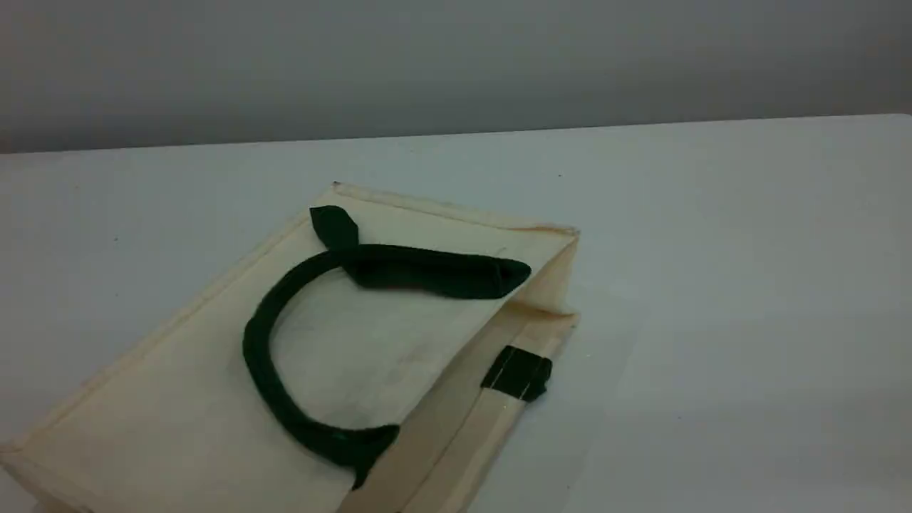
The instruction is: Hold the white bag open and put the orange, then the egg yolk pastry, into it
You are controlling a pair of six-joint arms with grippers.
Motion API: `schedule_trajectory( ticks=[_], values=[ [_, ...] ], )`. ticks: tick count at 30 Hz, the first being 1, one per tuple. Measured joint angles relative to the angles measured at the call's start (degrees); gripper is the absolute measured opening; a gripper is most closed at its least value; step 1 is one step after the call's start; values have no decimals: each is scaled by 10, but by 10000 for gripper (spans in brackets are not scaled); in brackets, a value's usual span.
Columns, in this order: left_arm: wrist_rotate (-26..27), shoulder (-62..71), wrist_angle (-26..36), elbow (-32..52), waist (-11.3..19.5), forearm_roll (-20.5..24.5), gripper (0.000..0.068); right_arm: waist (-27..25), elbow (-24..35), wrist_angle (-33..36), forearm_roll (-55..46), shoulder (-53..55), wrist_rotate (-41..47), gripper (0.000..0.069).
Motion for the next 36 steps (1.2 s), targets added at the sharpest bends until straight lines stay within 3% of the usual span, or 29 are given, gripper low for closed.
schedule_trajectory(
  ticks=[10,16,26,36],
  values=[
    [-35,0,86,13,0,2,505,0,-1,-3,3,0,1,461],
    [-35,1,72,13,0,2,505,-4,-1,-3,4,0,1,461],
    [-35,1,73,12,1,2,505,-157,-1,-2,17,-24,1,461],
    [-35,-34,74,12,99,2,505,-205,-1,0,17,-121,1,461]
  ],
)
